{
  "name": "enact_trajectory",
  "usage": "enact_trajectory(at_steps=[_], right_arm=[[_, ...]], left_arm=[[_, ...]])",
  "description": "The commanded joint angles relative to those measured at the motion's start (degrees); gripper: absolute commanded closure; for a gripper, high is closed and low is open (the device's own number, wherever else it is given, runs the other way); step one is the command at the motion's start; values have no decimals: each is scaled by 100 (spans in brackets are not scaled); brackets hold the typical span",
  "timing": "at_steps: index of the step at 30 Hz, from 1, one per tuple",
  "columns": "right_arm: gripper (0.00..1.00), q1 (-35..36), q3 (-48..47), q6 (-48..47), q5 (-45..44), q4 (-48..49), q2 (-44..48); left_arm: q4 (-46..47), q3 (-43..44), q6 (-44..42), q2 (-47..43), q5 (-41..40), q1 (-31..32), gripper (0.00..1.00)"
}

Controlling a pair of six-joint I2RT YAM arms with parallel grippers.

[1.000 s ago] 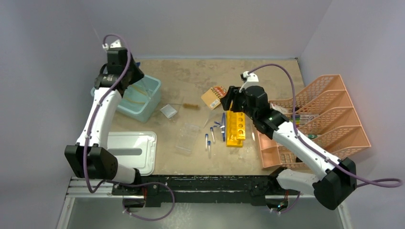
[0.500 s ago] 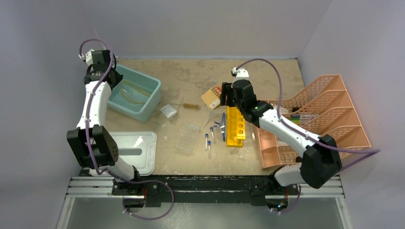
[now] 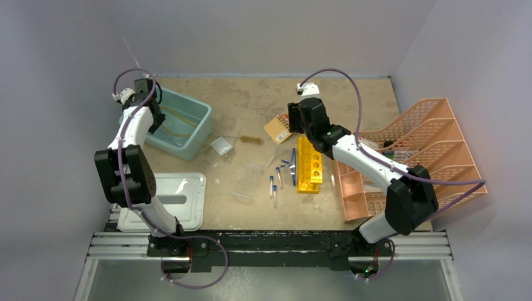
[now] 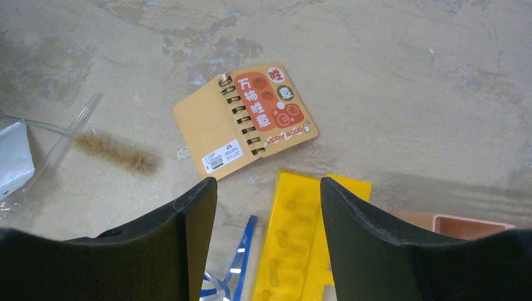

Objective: Organize the chemistry lab equipment

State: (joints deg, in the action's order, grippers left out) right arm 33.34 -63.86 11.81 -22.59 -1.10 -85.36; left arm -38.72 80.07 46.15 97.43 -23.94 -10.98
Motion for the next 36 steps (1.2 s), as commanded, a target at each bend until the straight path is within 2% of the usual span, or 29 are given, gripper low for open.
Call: enact_trajectory(at_steps=[1,6,12,15,17,20,25,30,36], right_arm=[[36,-12,-336,-400,-236,119,-30],[36,-12,-346,-501,-252,222,-22],[36,-11,-473,-574,-250,306,-165],[36,-12,-487,-622,-253,389,-211],[36,-12,-488,-668,-275,500,-249],[36,-10,-508,-738,-244,726,-344],[36,-11,-727,-818,4,882,-626],[36,-12,-848,-958,469,1023,-715],[35,-12,-1240,-1516,1343,1069,-1080]], left_arm=[[280,-81,179,298,-289,-53,96],[531,-106,192,582,-490,-53,95],[562,56,281,982,-603,-53,89],[577,125,308,1085,-633,-53,84],[569,127,299,1086,-699,-53,75],[638,-31,201,937,-723,-54,63],[787,-22,-54,647,-708,-53,54],[681,387,-308,327,-523,-44,51],[756,585,-758,-539,4,-6,49]])
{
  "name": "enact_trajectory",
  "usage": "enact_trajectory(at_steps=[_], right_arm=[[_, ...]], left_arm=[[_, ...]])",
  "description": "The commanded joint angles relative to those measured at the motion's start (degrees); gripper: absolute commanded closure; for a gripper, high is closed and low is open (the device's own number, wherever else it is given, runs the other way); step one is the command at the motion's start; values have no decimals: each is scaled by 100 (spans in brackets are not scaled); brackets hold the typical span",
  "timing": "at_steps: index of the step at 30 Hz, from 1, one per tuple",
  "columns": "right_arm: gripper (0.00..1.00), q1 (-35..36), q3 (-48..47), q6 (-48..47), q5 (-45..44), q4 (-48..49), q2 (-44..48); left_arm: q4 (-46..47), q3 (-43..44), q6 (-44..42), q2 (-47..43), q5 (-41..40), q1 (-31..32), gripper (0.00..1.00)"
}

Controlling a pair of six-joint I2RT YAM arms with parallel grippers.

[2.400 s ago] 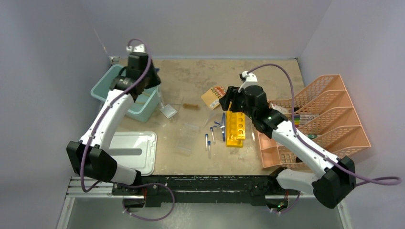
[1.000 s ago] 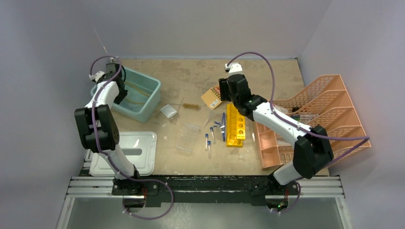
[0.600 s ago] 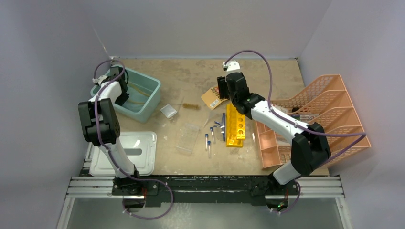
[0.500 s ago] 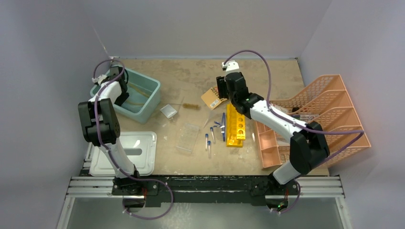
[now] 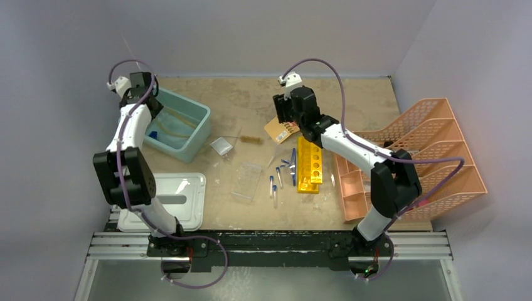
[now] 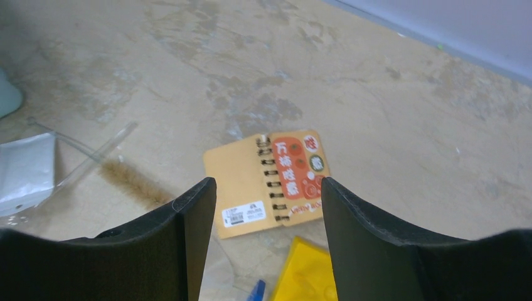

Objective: Organize the chemistry lab equipment

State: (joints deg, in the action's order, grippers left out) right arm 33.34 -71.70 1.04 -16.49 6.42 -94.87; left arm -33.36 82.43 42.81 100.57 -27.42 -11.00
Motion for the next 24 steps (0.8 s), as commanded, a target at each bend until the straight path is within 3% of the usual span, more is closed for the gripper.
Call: enact_trajectory(at_steps=[1,7,13,19,24], right_arm=[[35,-12,-507,-446,933,301,-189],[35,-12,-689,-292,1839,286,-483],[34,-4,-741,-251,2502,327,-833],[36,66,-1456,-578,3246,-126,-1654],[39,246,-2526,-815,3382,-906,-2546]], left_arm=[[295,341,-528,-984,540,20,48],[893,404,-1815,-1519,1694,1179,46],[1760,-81,-1766,-1641,3214,1591,46],[1831,-144,-1628,-1605,3291,1777,46],[1723,-233,-1460,-1737,2823,1777,46]])
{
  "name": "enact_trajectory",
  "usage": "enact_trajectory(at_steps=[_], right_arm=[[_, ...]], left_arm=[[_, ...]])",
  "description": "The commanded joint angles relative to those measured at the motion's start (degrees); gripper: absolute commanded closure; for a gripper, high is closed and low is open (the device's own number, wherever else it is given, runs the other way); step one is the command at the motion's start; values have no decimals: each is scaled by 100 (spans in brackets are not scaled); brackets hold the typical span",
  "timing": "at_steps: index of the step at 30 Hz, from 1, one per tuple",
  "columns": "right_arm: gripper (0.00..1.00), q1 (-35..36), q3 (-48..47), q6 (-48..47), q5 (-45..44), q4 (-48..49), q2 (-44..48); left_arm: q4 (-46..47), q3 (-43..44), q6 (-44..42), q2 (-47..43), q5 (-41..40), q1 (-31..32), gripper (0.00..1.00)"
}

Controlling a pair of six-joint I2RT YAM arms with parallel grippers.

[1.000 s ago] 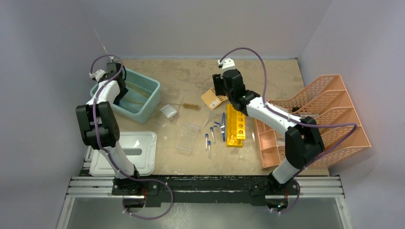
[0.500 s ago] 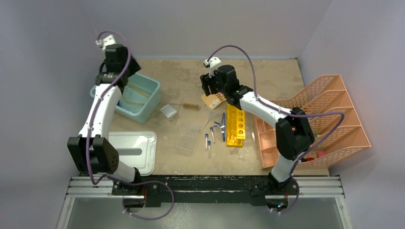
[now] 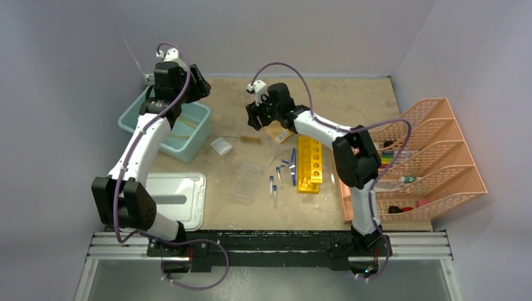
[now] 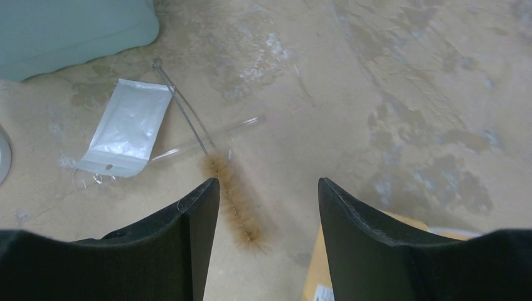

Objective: Organize the chemistry lab equipment

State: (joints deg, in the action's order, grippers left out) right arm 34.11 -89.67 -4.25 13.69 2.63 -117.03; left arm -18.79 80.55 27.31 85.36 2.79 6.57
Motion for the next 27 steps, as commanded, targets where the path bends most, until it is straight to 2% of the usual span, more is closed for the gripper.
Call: enact_trajectory(at_steps=[1,5,13,22,24,27], right_arm=[[39,205,-857,-291,384,-603,-459],[38,305,-1234,-356,677,-839,-913],[39,420,-1890,-330,1005,-1183,-1654],[58,649,-1899,-836,299,-1340,-1875],[66,696,-1868,-915,190,-1368,-1861],[85,732,-1904,-938,8,-1465,-1839]], left_arm=[[182,-15,97,-248,-253,20,46],[-122,114,99,-380,-821,20,46],[-231,105,256,-337,-948,20,46],[-353,191,317,-293,-1173,20,46],[-369,209,335,-277,-1192,20,46],[-378,226,370,-257,-1204,20,46]])
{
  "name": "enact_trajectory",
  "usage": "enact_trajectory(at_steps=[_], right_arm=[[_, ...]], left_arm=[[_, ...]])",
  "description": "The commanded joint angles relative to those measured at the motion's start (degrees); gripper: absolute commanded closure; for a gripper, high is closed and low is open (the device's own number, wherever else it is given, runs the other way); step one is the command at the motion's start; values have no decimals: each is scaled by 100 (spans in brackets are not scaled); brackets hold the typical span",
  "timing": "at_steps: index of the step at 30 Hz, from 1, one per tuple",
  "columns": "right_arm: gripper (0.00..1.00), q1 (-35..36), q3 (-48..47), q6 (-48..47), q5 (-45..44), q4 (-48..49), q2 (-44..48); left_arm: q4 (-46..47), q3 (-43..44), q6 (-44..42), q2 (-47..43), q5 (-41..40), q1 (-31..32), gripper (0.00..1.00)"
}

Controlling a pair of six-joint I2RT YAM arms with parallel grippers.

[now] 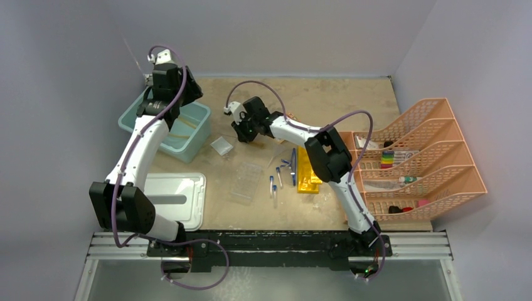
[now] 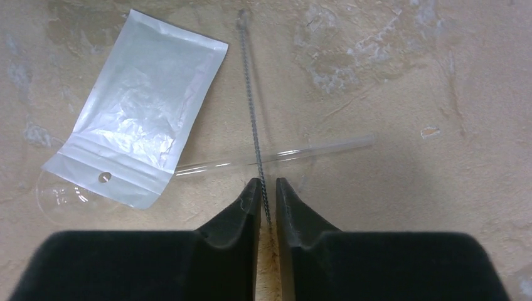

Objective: Organize the chemistry lab equipment

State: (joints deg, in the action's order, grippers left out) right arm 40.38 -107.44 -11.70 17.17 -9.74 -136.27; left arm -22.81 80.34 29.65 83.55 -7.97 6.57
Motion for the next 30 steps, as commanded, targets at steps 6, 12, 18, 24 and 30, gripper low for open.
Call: enact_trajectory(at_steps=[6,12,18,24,30], right_arm=[[100,-20,203,41,-654,37,713],[100,-482,569,640,-195,507,1501],[100,-934,953,1541,781,1032,2156],[100,-1107,914,2178,1672,1365,2345],[100,-1134,1140,3072,2413,2111,2391]], left_arm=[[85,135,245,-91,-231,20,46],[464,-96,728,-49,-68,20,46],[1478,-301,1441,183,1402,20,38],[3787,-821,2693,575,2955,81,34],[4319,-760,3274,1040,3179,391,34]])
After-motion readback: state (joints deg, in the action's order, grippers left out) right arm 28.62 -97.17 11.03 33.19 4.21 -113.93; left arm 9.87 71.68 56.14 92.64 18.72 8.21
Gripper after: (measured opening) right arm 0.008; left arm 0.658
